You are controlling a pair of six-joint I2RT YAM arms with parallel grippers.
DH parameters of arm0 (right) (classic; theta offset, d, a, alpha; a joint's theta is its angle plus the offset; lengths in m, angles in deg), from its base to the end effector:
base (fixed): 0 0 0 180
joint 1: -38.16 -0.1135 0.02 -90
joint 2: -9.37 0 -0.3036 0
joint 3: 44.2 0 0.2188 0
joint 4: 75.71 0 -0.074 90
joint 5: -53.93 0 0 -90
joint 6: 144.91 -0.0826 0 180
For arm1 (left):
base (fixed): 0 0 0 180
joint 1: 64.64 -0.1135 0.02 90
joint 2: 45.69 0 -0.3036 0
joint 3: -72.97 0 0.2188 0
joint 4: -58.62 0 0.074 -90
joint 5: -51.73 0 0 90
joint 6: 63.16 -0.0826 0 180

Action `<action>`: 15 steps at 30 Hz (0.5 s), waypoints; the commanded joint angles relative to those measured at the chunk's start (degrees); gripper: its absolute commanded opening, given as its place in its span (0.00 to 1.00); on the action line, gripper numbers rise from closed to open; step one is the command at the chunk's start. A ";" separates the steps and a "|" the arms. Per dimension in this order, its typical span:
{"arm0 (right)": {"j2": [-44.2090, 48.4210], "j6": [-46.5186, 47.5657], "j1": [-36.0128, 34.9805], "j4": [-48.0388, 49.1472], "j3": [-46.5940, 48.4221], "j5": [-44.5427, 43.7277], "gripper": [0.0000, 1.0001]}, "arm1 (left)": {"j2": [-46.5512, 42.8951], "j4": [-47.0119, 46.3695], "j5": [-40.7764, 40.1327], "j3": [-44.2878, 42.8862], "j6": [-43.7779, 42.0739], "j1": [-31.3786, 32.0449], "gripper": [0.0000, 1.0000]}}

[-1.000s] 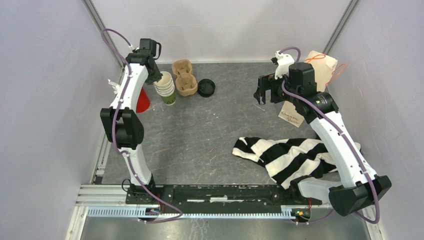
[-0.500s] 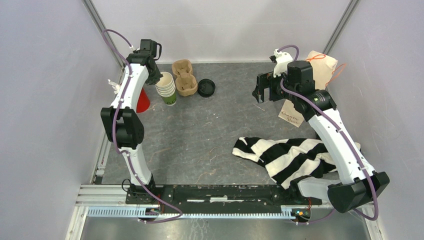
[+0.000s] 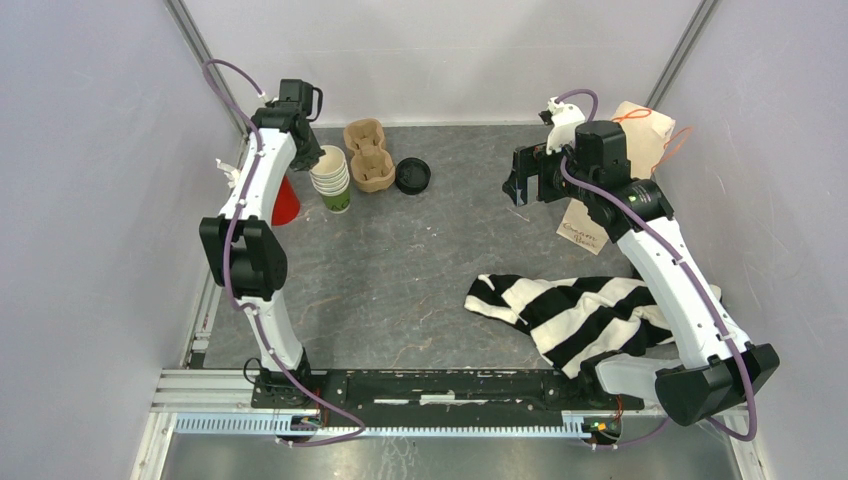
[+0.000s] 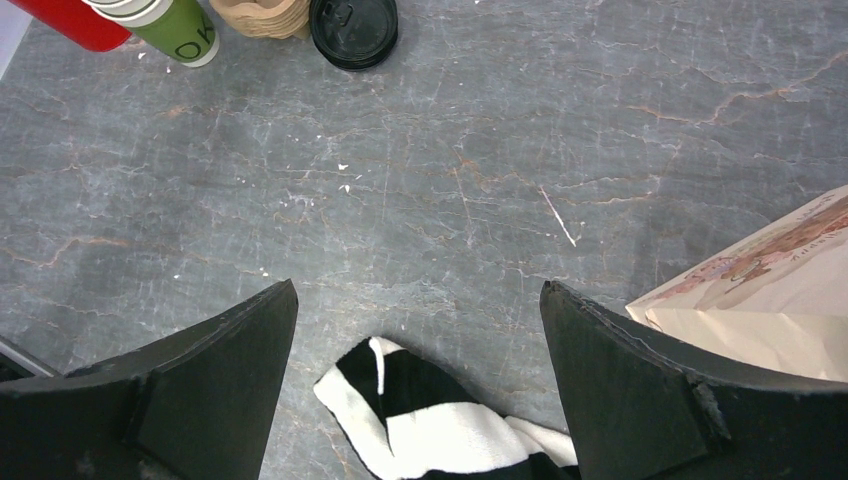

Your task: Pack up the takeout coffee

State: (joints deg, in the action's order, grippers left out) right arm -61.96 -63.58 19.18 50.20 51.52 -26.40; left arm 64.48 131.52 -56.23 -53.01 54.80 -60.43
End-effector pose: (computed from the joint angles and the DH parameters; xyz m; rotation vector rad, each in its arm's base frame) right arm 0.2386 0.0967 0.4145 -0.2932 2.0950 0.4668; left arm 0.4188 -0.0053 0.3300 -0.6291 2.4241 0.1751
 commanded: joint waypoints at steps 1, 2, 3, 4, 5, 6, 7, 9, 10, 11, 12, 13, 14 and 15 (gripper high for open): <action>-0.30 -0.89 0.16 1.41 2.96 1.61 0.98 | -5.78 -1.36 -1.03 -0.11 -1.59 -0.25 0.02; -0.25 -0.86 0.18 1.31 3.00 1.65 0.98 | -6.31 -1.47 -1.03 0.09 -1.27 -0.21 0.02; -0.09 -0.84 0.23 1.35 2.91 1.54 0.98 | -6.64 -1.99 -0.92 0.73 -1.13 -0.24 0.02; 0.01 -0.98 0.22 1.41 2.77 1.52 0.98 | -7.27 -2.42 -0.78 1.47 -0.94 -0.25 0.02; 0.05 -1.16 0.22 1.56 2.44 1.62 0.98 | -7.43 -2.53 -0.77 2.07 -0.82 -0.25 0.02; 0.20 -1.51 0.25 1.94 2.01 1.70 0.98 | -7.66 -2.35 -0.66 2.32 -0.81 -0.25 0.02; 0.33 -1.85 0.18 2.24 1.61 1.75 0.98 | -7.75 -2.02 -0.45 2.32 -0.56 -0.21 0.02; 0.57 -2.48 0.22 2.82 0.82 2.24 0.98 | -8.42 -1.91 0.21 2.64 0.29 -0.25 0.02; 0.58 -2.61 0.21 2.92 0.56 2.51 0.98 | -8.88 -2.11 0.81 2.91 0.59 -0.29 0.02; 0.75 -2.77 0.19 3.04 0.12 2.68 0.98 | -9.24 -2.00 1.39 2.95 0.98 -0.40 0.02; 0.85 -2.84 0.19 3.03 -0.29 2.85 0.98 | -9.65 -2.03 2.13 2.93 1.57 -0.41 0.02; 1.09 -2.85 0.20 3.04 -0.69 3.06 0.98 | -10.31 -2.31 2.74 3.30 2.17 -0.38 0.02; 1.26 -2.78 0.22 3.04 -1.04 3.27 0.98 | -11.10 -3.35 3.62 4.16 2.71 -0.42 0.02; 1.37 -2.77 0.21 3.15 -1.52 3.48 0.98 | -12.05 -4.95 4.66 5.92 3.18 -0.38 0.02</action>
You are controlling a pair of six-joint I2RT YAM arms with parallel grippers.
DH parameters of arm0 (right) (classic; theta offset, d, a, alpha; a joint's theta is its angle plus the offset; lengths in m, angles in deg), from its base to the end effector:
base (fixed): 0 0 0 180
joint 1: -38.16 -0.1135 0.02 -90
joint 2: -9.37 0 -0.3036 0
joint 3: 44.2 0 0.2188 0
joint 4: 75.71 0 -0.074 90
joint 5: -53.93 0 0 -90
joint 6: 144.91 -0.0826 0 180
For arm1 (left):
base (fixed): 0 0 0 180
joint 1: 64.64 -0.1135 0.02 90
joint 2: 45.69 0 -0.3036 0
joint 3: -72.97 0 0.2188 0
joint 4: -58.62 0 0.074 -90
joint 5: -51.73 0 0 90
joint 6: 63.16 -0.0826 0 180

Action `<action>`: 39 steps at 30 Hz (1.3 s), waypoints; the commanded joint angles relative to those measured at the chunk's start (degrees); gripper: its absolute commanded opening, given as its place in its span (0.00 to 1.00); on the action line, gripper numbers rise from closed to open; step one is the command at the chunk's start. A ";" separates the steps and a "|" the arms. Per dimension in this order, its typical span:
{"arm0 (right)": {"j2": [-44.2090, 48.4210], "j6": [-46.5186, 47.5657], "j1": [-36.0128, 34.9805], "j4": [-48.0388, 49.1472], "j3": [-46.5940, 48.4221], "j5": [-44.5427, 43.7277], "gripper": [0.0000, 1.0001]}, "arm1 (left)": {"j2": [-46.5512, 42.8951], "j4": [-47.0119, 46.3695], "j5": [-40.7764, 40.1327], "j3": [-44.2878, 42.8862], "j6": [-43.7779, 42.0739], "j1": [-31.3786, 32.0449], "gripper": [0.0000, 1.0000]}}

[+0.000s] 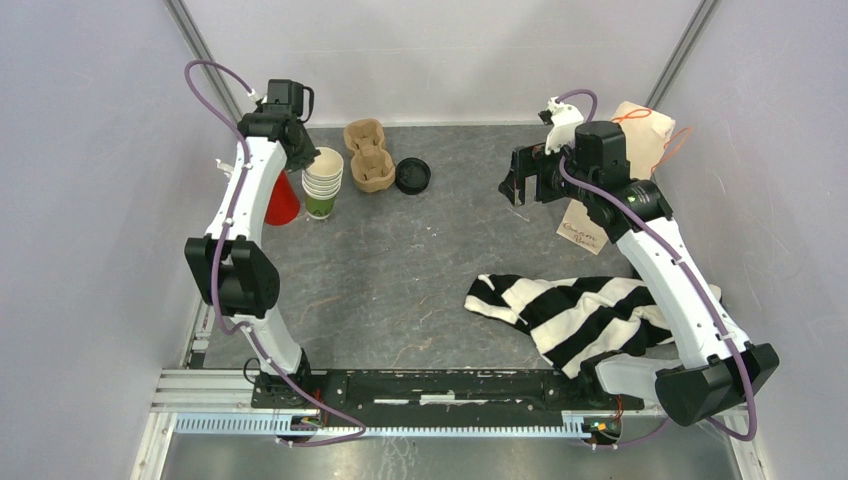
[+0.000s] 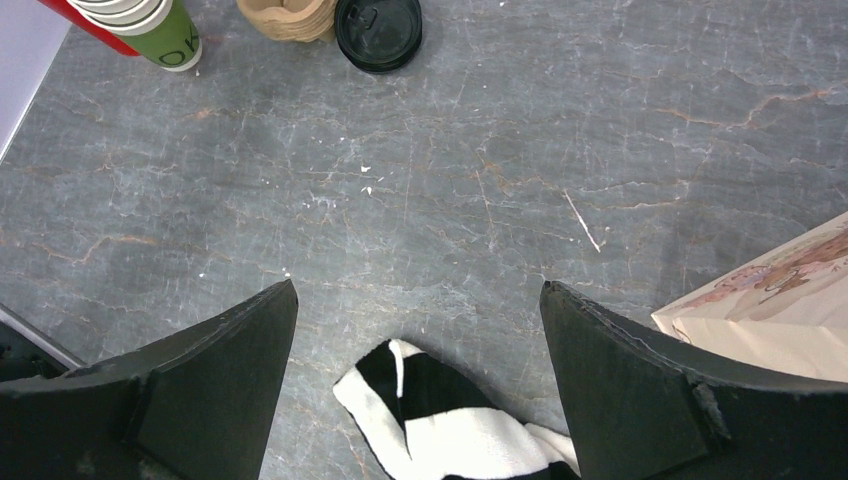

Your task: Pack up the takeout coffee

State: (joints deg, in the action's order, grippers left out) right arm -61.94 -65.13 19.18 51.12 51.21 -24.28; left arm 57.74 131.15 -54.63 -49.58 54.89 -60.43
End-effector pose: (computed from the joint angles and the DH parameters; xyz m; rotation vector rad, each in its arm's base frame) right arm 0.2383 0.0998 0.4152 -0.2882 2.0891 0.5225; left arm 0.3893 -0.0053 0.3574 -0.6202 2.3739 0.1133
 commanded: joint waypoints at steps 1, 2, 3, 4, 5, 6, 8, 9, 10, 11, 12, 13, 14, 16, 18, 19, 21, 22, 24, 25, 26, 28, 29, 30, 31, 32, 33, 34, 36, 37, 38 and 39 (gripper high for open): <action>1.48 -1.32 0.21 2.23 -1.55 1.63 0.98 | -6.15 -6.17 4.99 4.45 4.02 -0.72 0.02; 1.53 -1.37 0.23 2.34 -1.72 2.14 0.98 | -6.68 -6.32 7.81 5.64 6.77 -1.30 0.02; 1.52 -1.38 0.19 2.43 -1.80 2.69 0.98 | -7.43 -6.41 10.52 6.36 7.90 -1.77 0.02; 1.52 -1.45 0.22 2.40 -1.77 3.15 0.98 | -8.63 -8.04 11.88 7.61 9.43 -1.58 0.02; 1.54 -1.49 0.19 2.56 -1.87 3.66 0.98 | -10.00 -9.91 11.96 9.54 10.15 -1.48 0.02; 1.59 -1.78 0.19 2.86 -2.25 3.91 0.98 | -11.31 -11.49 11.20 11.94 10.44 -1.56 0.02; 1.65 -2.63 0.26 3.99 -3.11 4.90 0.98 | -12.32 -11.98 14.96 14.50 12.11 -3.42 0.02; 1.46 -2.98 0.23 4.10 -3.10 5.60 0.98 | -12.90 -12.32 17.93 14.84 12.75 -4.03 0.02; 1.23 -3.24 0.25 4.03 -2.85 6.47 0.98 | -13.37 -12.76 18.46 15.12 12.82 -4.11 0.02; 0.98 -3.73 0.17 4.41 -2.96 7.26 0.98 | -14.71 -13.77 17.60 16.29 12.71 -4.12 0.02; 0.96 -4.50 0.20 5.37 -3.55 8.17 0.98 | -15.31 -14.36 16.88 17.59 12.87 -4.12 0.02; 0.91 -5.74 0.21 6.66 -4.58 9.13 0.98 | -15.44 -14.36 17.86 18.57 13.24 -4.12 0.02; 0.86 -7.10 0.19 8.58 -5.61 10.46 0.98 | -15.50 -14.35 19.44 19.17 13.41 -4.12 0.02; 0.12 -10.60 0.12 12.12 -7.59 13.58 0.98 | -17.19 -15.80 21.22 21.78 14.24 -4.12 0.02; -0.85 -15.28 0.09 16.66 -9.67 16.86 0.98 | -20.37 -20.87 21.98 27.06 16.08 -4.12 0.02; -1.32 -17.61 0.02 20.08 -11.29 18.47 0.98 | -21.28 -22.15 22.27 28.93 16.81 -5.37 0.02; -2.57 -22.90 -0.62 27.21 -14.51 20.28 0.98 | -21.77 -22.13 23.41 29.82 17.54 -5.84 0.02; -3.58 -25.65 -1.01 29.66 -15.54 20.99 0.98 | -21.97 -22.01 23.79 29.97 17.56 -5.82 0.02; -6.68 -28.89 -2.23 32.73 -15.45 22.72 0.98 | -22.33 -20.80 22.78 29.33 17.18 -5.81 0.02; -7.76 -29.23 -2.87 33.20 -14.86 23.30 0.98 | -22.50 -19.71 21.83 28.20 16.24 -5.82 0.02; -8.65 -28.70 -3.74 32.54 -13.73 23.25 0.98 | -22.76 -18.72 20.37 26.14 14.94 -5.80 0.02; -8.96 -26.64 -4.72 30.46 -12.18 21.89 0.98 | -23.17 -17.05 17.57 23.05 13.02 -5.86 0.02; -8.58 -26.05 -4.84 29.95 -12.10 21.34 0.98 | -23.08 -16.46 16.91 21.50 12.11 -5.81 0.02; -8.12 -25.43 -4.90 29.48 -12.36 20.95 0.98 | -22.75 -15.93 16.59 20.31 11.55 -5.86 0.02; -7.68 -25.00 -4.87 28.83 -12.75 20.66 0.98 | -22.57 -15.29 16.61 19.17 11.35 -5.81 0.02; -7.31 -24.20 -4.90 28.10 -12.82 20.47 0.98 | -22.52 -14.58 16.73 18.02 11.39 -5.80 0.02; -6.83 -23.45 -4.87 26.89 -12.70 20.40 0.98 | -22.87 -14.07 16.99 17.19 11.59 -5.73 0.02; -6.45 -22.66 -4.89 25.90 -12.65 20.17 0.98 | -23.53 -13.64 16.99 16.57 11.85 -5.78 0.02; -5.12 -20.26 -4.87 23.51 -11.70 19.18 0.98 | -25.33 -12.38 16.57 15.41 12.06 -5.78 0.02; -4.43 -18.54 -4.86 21.60 -11.04 18.28 0.98 | -26.27 -11.31 15.75 14.77 11.92 -5.74 0.02; -3.68 -17.02 -4.90 19.94 -10.35 17.33 0.98 | -27.07 -10.11 14.80 14.01 11.58 -5.78 0.02; -2.99 -15.00 -4.88 17.92 -9.73 16.54 0.98 | -28.07 -9.32 14.74 13.45 11.06 -5.79 0.02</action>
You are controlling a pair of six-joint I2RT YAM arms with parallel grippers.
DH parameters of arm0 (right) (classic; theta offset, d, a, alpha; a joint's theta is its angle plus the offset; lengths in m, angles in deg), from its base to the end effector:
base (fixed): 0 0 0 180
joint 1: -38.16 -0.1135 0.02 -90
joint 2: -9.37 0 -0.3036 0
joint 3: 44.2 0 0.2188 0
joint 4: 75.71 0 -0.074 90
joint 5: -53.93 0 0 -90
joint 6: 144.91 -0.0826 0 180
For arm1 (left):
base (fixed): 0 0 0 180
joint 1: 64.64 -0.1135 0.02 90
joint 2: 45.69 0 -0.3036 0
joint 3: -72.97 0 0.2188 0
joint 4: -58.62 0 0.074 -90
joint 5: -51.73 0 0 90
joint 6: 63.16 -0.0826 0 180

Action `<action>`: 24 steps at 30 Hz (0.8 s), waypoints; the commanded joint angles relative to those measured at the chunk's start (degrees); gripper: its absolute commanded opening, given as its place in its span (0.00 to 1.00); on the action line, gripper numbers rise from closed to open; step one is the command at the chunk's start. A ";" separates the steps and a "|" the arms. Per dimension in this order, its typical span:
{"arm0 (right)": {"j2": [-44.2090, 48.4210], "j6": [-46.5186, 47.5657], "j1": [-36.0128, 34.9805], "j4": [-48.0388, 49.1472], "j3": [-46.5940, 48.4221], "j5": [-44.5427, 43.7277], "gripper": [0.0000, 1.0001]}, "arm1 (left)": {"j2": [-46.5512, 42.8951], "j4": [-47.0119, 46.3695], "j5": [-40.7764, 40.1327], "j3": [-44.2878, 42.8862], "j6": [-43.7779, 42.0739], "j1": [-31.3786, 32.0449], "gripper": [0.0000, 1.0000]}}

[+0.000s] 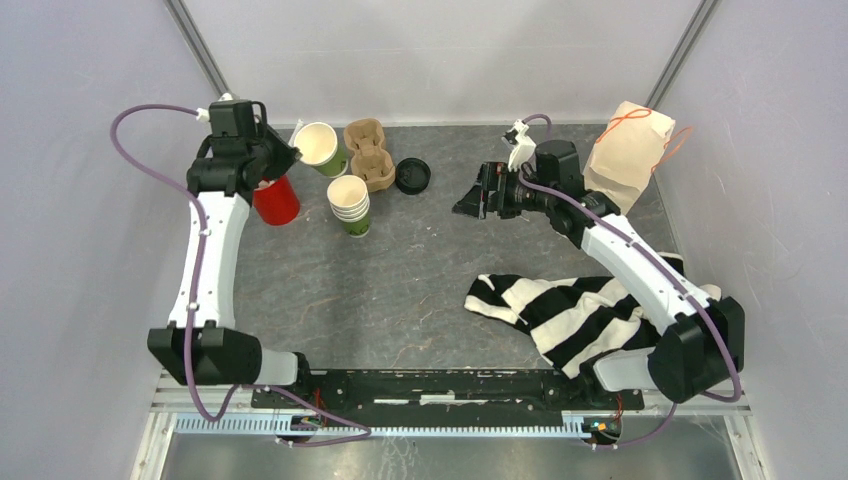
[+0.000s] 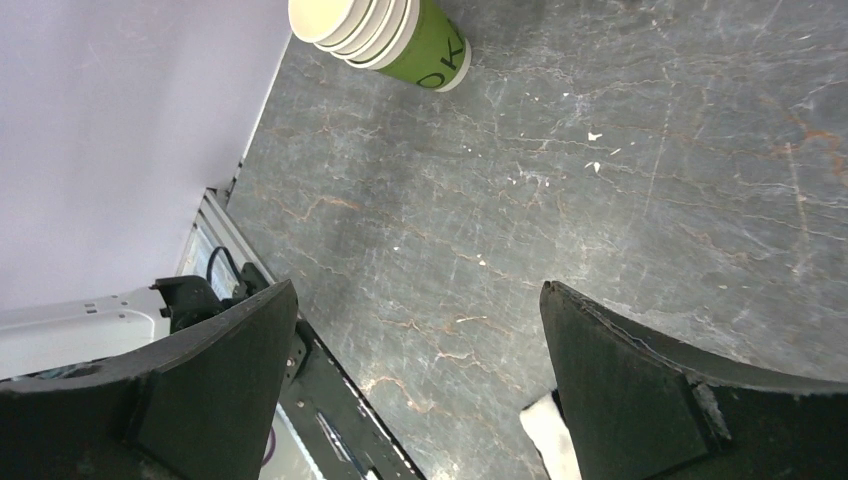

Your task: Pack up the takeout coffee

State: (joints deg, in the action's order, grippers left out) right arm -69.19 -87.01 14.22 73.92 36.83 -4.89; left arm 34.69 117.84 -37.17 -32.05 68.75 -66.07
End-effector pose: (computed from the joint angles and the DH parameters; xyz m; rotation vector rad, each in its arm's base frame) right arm 0.2625 0.1633 0.3528 -0.2080 2.1782 1.1418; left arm 0.2970 0.0058 0.4152 -0.8041 2.0537 -0.4206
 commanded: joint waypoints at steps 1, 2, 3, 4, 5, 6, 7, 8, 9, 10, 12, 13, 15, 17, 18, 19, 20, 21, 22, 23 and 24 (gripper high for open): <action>5.23 8.48 0.07 -6.94 5.20 -3.64 0.98 | -6.05 4.50 -2.21 -4.23 -3.22 -0.14 0.02; 6.10 10.16 0.04 -8.68 5.37 -4.33 0.98 | -7.24 4.58 -0.82 -3.92 -3.62 0.01 0.02; 7.32 11.65 0.05 -10.65 5.42 -4.89 0.98 | -8.36 4.29 1.41 -3.20 -4.43 0.53 0.02; 8.49 12.99 0.04 -12.45 5.25 -5.62 0.98 | -9.40 3.67 3.67 -2.17 -5.56 1.79 0.02; 9.99 14.33 0.11 -14.66 4.63 -6.30 0.98 | -10.46 3.18 5.21 -0.84 -6.80 4.76 0.02; 11.43 15.25 0.09 -16.21 3.94 -7.30 0.98 | -11.38 3.18 5.21 0.43 -8.24 8.70 0.02; 13.35 16.29 0.11 -17.93 2.79 -8.20 0.98 | -12.25 3.65 3.25 2.08 -9.23 13.58 0.02; 15.73 16.87 0.11 -19.34 1.43 -9.29 0.98 | -13.14 4.36 0.25 3.84 -9.29 19.17 0.02; 17.55 17.34 0.06 -20.51 0.24 -10.17 0.98 | -13.91 4.78 -2.52 6.08 -8.30 24.01 0.02; 20.09 17.56 0.05 -21.52 -1.13 -10.83 0.98 | -14.88 4.92 -4.63 8.84 -6.79 28.77 0.02; 24.24 17.68 0.11 -24.16 -3.21 -12.53 0.98 | -16.82 4.52 -7.85 14.85 -2.09 36.72 0.02; 26.46 17.68 0.09 -25.23 -4.10 -13.58 0.98 | -17.69 4.06 -9.78 18.47 0.74 41.15 0.02; 30.28 17.28 0.09 -27.72 -5.51 -15.38 0.98 | -18.80 2.50 -13.88 23.30 4.65 49.30 0.02; 33.65 16.82 0.06 -29.68 -6.52 -16.61 0.98 | -18.17 -0.46 -14.72 27.15 7.74 55.56 0.02; 35.05 16.44 0.06 -30.50 -6.98 -16.98 0.98 | -17.32 -1.97 -15.64 28.32 8.70 58.68 0.02; 36.14 16.14 0.07 -31.23 -7.34 -17.03 0.98 | -16.27 -3.47 -16.66 28.97 9.49 61.32 0.02; 37.16 15.79 0.05 -31.72 -7.67 -16.98 0.98 | -15.17 -4.81 -17.70 29.40 9.88 63.70 0.02; 37.82 15.54 0.00 -32.17 -7.86 -17.00 0.98 | -13.87 -5.94 -18.74 29.62 10.06 65.38 0.02; 38.48 15.29 0.04 -32.60 -7.99 -17.02 0.98 | -12.56 -6.51 -19.60 29.60 10.07 66.37 0.02; 39.03 15.16 0.09 -32.87 -8.12 -17.03 0.98 | -11.25 -7.03 -20.16 29.48 9.89 67.08 0.02; 39.41 15.01 0.10 -33.25 -8.08 -17.13 0.98 | -10.22 -7.58 -20.66 29.47 9.80 67.53 0.02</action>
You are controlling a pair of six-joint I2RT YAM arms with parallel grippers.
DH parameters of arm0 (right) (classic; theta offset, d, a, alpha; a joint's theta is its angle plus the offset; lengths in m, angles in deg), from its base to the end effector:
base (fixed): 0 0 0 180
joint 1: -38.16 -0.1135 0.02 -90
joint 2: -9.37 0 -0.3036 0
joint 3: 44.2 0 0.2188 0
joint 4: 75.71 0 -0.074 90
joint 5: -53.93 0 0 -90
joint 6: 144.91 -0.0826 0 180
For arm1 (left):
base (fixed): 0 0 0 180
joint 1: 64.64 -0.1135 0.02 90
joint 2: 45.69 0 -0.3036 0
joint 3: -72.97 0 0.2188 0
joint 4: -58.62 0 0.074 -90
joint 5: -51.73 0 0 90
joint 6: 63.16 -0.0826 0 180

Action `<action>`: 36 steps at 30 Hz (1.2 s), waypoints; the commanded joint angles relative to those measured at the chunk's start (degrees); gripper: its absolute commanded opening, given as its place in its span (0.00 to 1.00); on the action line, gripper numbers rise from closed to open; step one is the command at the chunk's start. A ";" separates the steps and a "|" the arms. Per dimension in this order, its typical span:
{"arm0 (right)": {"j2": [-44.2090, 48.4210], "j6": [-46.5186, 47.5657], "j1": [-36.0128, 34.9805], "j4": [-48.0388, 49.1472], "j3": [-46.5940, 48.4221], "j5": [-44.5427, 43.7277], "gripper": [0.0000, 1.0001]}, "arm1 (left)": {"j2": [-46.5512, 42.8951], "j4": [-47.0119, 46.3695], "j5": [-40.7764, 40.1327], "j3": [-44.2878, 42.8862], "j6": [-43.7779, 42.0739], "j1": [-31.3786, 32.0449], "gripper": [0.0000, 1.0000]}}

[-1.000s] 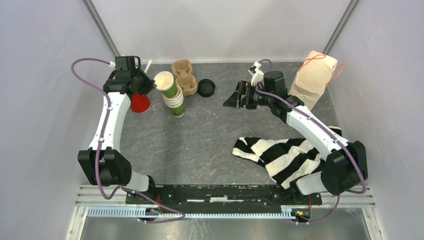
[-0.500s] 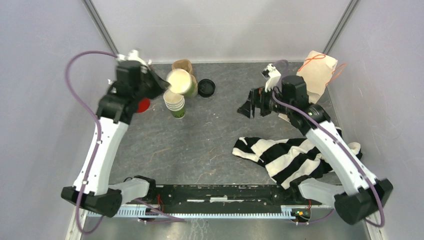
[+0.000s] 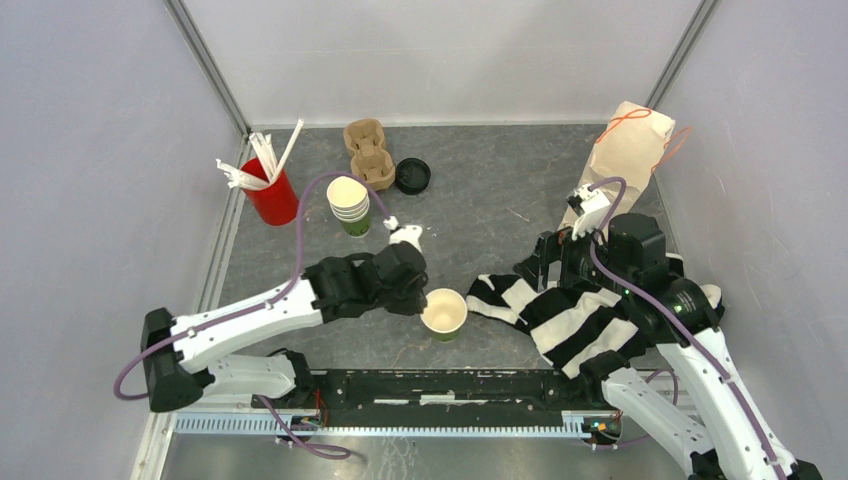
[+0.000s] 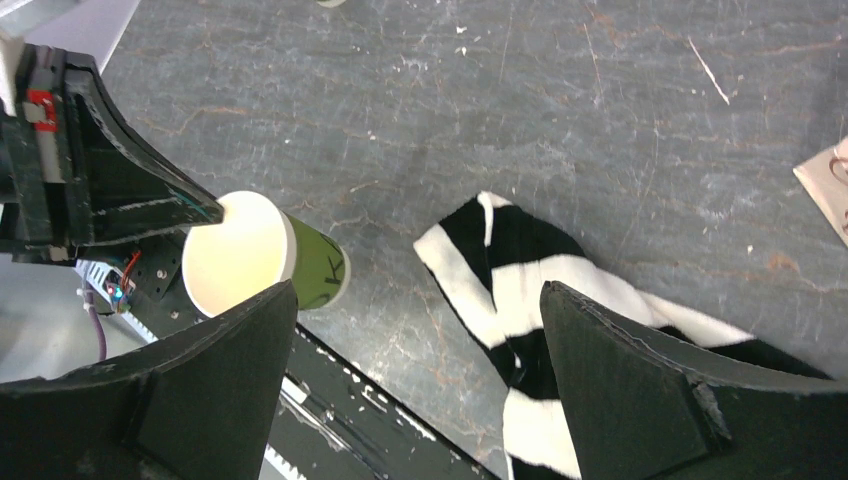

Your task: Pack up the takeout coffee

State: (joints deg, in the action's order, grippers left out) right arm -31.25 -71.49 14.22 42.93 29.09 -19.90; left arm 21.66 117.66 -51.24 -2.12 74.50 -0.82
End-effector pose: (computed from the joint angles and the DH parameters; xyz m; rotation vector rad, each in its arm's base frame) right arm 0.0896 0.0649 0.3557 -0.3147 2.1076 0.7188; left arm 0.1121 -0.1861 0.3026 0.2548 2.5111 -0.5706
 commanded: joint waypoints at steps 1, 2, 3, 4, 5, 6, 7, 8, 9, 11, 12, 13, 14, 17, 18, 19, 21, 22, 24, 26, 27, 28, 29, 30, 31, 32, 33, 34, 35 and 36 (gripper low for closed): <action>1.82 -0.56 0.10 -2.55 -0.20 -2.21 0.98 | 3.46 -8.31 -6.71 -0.04 4.02 2.52 0.02; 2.09 -0.66 0.06 -2.87 -0.04 -2.34 0.98 | 3.89 -9.32 -6.84 0.67 4.09 2.62 0.02; 2.41 -0.73 0.08 -3.26 0.13 -2.36 0.98 | 4.07 -10.68 -6.88 1.62 4.25 2.64 0.02; 2.76 -0.81 0.06 -3.44 0.24 -2.46 0.98 | 3.98 -12.16 -6.81 2.94 4.28 2.62 0.02; 3.02 -0.82 0.09 -3.69 0.34 -2.60 0.98 | 3.91 -13.45 -6.91 4.47 4.28 2.57 0.02; 3.23 -0.97 0.02 -3.84 0.36 -2.65 0.98 | 3.97 -13.85 -7.40 5.08 4.28 2.55 0.02; 3.41 -1.06 0.07 -3.99 0.40 -2.63 0.98 | 4.20 -13.54 -8.20 5.15 4.41 2.56 0.02; 3.53 -1.12 0.07 -4.29 0.44 -2.59 0.98 | 4.39 -12.55 -9.14 5.02 4.52 2.59 0.02; 3.61 -1.19 0.11 -4.42 0.45 -2.50 0.98 | 4.47 -11.90 -9.91 4.88 4.54 2.58 0.02; 3.83 -1.26 0.05 -4.55 0.07 -2.15 0.98 | 4.45 -11.57 -10.67 5.11 4.66 2.47 0.02; 3.95 -1.28 0.01 -4.46 -0.24 -2.17 0.98 | 4.48 -11.32 -10.98 5.17 5.02 2.49 0.02; 3.97 -1.41 0.00 -4.26 -0.50 -2.03 0.98 | 4.53 -10.97 -11.18 5.32 5.60 2.54 0.02; 3.93 -1.36 0.07 -4.07 -0.67 -1.78 0.98 | 4.54 -10.92 -11.19 5.69 6.17 2.52 0.02; 3.24 -1.30 0.09 -3.62 -0.61 -1.10 0.98 | 4.45 -11.58 -10.77 6.98 7.71 2.54 0.02; 2.94 -1.12 0.05 -3.43 -0.46 -1.02 0.98 | 4.51 -11.44 -10.76 7.27 8.20 2.47 0.03; 2.71 -1.03 0.10 -3.30 -0.31 -0.98 0.98 | 4.58 -11.05 -10.88 7.30 8.54 2.49 0.07; 2.11 -0.72 0.07 -2.93 -0.04 -0.85 0.98 | 4.69 -9.98 -10.87 6.83 8.85 2.20 0.18; 1.72 -0.65 0.08 -2.71 0.08 -0.76 0.98 | 4.73 -9.06 -10.82 6.13 8.73 2.08 0.26; 0.93 -0.33 0.10 -2.47 0.27 -0.60 0.98 | 4.53 -6.02 -11.24 4.02 8.46 1.74 0.40; 0.18 0.01 0.12 -2.25 0.57 -0.62 0.98 | 3.90 -2.43 -11.21 0.98 7.95 0.46 0.55; -0.43 0.25 0.10 -2.11 0.82 -0.71 0.98 | 3.27 -1.23 -10.79 -0.67 7.12 -1.24 0.63; -1.17 0.52 0.03 -2.08 1.11 -0.77 0.98 | 3.01 -0.41 -9.68 -2.10 6.46 -3.40 0.70; -1.79 0.84 0.05 -1.98 1.38 -0.90 0.98 | 2.81 -0.35 -7.28 -3.49 5.21 -5.29 0.75; -2.47 1.19 0.07 -1.71 1.57 -1.22 0.98 | 3.08 -0.58 -4.56 -4.66 3.43 -8.69 0.77; -3.34 1.75 0.05 -1.16 1.68 -1.89 0.98 | 4.18 -0.86 -2.30 -6.03 0.87 -13.10 0.80; -4.24 2.53 0.05 -0.55 1.67 -2.58 0.98 | 5.54 -1.24 -0.56 -7.60 -1.50 -16.35 0.82; -5.33 3.20 0.07 0.23 1.80 -3.82 0.98 | 7.63 -1.70 0.47 -10.15 -4.18 -19.02 0.85; -6.90 3.86 0.09 0.58 2.65 -5.13 0.98 | 10.15 -1.84 1.28 -12.65 -7.12 -21.45 0.87; -8.64 4.48 0.12 0.62 3.90 -5.99 0.98 | 13.75 -1.47 2.01 -16.00 -9.73 -23.82 0.88; -10.76 4.96 0.11 0.61 5.46 -6.75 0.98 | 17.50 -0.56 2.36 -19.60 -12.34 -25.56 0.88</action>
State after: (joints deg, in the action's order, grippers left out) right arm -36.98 -69.83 14.22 39.47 29.16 -22.20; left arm 29.35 116.37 -53.23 -11.15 74.74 -19.34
